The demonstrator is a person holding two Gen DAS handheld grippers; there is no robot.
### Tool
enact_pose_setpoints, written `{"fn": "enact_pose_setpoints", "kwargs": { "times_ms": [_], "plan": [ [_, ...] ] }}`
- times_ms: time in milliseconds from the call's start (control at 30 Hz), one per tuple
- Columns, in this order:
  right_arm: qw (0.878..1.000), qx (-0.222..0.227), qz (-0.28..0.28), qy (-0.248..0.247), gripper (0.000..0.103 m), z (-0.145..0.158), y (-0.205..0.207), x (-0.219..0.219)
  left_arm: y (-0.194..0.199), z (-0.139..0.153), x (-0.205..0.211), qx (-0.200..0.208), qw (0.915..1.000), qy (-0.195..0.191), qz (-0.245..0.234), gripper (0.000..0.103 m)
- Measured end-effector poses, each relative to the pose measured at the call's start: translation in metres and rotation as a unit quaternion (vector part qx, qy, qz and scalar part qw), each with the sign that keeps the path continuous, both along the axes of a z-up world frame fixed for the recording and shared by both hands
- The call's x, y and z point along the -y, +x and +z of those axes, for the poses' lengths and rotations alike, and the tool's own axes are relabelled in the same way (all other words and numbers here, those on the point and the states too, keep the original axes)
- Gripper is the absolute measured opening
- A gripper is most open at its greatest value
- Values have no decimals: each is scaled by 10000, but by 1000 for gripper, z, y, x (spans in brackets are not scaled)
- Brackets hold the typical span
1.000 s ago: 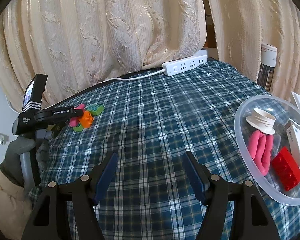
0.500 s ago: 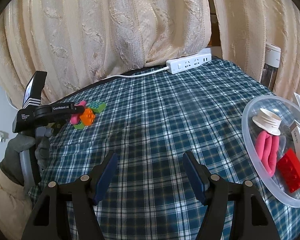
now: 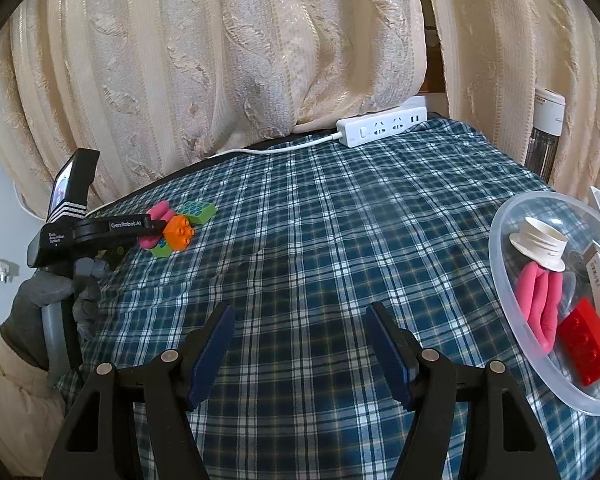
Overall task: Organize objects
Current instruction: 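Close the left gripper on the pink foam curler and lift it, then grasp the orange block with the right gripper while the left gripper holds the curler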
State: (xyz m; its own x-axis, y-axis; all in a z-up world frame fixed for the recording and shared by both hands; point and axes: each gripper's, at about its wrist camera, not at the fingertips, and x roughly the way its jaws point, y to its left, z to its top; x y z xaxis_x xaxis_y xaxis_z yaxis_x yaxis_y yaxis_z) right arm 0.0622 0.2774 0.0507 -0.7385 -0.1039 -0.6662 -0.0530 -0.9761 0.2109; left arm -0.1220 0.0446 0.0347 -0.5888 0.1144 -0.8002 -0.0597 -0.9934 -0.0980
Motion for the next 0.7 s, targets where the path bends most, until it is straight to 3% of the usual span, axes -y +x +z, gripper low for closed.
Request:
{"fn": "enact_pose_setpoints", "kwargs": {
  "times_ms": [233, 400, 567, 700],
  "plan": [
    [10000, 9, 42, 17, 71, -1, -1, 2, -2, 0, -2, -27, 9996, 199, -186, 31],
    [9997, -36, 260, 10, 71, 6, -10, 9, 1, 5, -5, -106, 9994, 111, -297, 17],
    [9984, -65, 563, 80, 71, 10, -29, 24, 9, 20, -4, -303, 9990, 64, -320, 16],
    [9964, 154, 827, -75, 71, 3, -52, 38, 12, 31, 2, -417, 9987, 90, -297, 16]
  ]
}}
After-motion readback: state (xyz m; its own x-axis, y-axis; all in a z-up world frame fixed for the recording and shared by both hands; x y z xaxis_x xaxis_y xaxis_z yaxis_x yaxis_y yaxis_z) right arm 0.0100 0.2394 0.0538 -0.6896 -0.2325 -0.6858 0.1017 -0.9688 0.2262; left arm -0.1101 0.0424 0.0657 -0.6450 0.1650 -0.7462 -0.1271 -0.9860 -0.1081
